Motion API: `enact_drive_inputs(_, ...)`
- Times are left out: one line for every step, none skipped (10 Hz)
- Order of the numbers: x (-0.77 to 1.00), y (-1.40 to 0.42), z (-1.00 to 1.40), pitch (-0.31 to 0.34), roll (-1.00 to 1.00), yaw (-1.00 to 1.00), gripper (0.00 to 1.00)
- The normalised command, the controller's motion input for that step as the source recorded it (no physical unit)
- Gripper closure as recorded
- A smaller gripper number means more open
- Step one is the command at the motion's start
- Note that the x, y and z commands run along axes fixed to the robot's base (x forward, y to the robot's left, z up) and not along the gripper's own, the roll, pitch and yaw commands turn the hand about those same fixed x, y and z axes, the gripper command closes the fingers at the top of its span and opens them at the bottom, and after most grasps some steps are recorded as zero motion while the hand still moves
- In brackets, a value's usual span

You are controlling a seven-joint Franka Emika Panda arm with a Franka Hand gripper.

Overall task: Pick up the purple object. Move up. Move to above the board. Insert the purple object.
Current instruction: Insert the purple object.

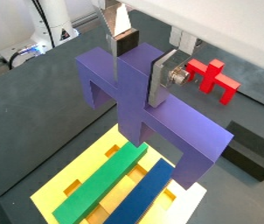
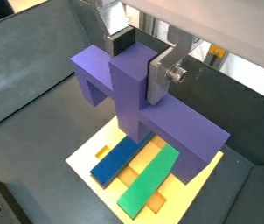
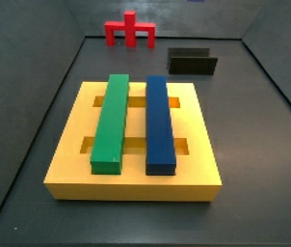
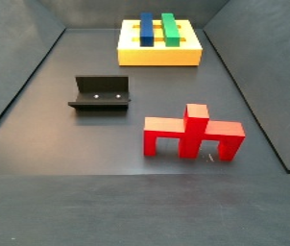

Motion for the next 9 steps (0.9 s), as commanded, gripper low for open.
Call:
enact_drive_inputs(0.02, -0.12, -0.25, -0.226, -0.11, -0.15, 1.00)
enact_drive_inputs(0.16, -0.37, -0.71, -0.271, -0.06, 0.00, 1.00)
enact_drive_inputs(0.10, -0.58, -0.82, -0.181, 0.06, 0.00, 1.00)
enact_drive_inputs(0.22, -0.77, -0.72, -0.027, 0.21, 0.06, 1.00)
enact_drive_inputs(0.17, -0.66, -0.70, -0.004, 0.23, 0.15, 1.00)
enact_drive_inputs(0.13, -0.56, -0.60, 0.000, 0.35, 0.17, 1.00)
enact_drive_inputs(0.05, -0.51, -0.60, 0.000, 0.35, 0.22, 1.00)
enact_drive_inputs(0.07, -0.41, -0.57, 0.000, 0.36, 0.30, 1.00)
enact_drive_inputs(0.03, -0.44, -0.52, 0.000, 0.35, 0.25, 1.00)
